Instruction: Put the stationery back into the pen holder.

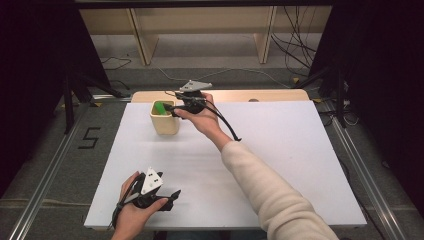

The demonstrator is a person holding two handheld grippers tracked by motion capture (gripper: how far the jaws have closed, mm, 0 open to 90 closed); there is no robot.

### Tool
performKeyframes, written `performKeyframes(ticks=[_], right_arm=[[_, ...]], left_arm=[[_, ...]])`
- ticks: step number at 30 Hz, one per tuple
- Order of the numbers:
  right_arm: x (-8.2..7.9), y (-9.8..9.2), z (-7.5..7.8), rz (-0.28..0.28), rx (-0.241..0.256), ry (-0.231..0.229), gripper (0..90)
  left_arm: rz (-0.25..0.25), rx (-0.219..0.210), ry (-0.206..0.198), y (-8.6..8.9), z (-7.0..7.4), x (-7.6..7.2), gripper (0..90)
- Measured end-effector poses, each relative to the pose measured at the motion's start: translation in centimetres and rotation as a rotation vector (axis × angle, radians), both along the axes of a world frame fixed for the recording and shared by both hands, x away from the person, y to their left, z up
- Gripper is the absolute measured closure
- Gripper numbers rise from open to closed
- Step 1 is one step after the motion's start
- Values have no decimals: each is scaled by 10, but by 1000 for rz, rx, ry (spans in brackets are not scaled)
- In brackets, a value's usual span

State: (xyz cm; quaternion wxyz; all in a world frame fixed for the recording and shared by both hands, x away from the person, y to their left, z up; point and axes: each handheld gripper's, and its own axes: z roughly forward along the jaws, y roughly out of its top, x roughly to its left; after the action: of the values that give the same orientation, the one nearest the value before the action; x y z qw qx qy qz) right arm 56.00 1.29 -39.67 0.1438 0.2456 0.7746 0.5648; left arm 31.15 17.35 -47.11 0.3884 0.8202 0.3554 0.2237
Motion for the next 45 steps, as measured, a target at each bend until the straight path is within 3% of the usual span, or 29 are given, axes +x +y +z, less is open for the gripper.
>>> performKeyframes(ticks=[20, 31, 37, 45], right_arm=[[-53, -85, -2, 34, -82, 24, 279], [-106, -149, -16, 65, -148, 34, 263], [-130, -184, -20, 50, -165, 46, 260], [-149, -223, -24, 9, -165, 50, 259]], left_arm=[[4, 6, 3, -1, 0, -1, 163], [7, 5, 4, -2, 0, -2, 163], [5, 6, 10, -2, -1, -1, 163], [14, -2, 14, -3, -2, -1, 163]])
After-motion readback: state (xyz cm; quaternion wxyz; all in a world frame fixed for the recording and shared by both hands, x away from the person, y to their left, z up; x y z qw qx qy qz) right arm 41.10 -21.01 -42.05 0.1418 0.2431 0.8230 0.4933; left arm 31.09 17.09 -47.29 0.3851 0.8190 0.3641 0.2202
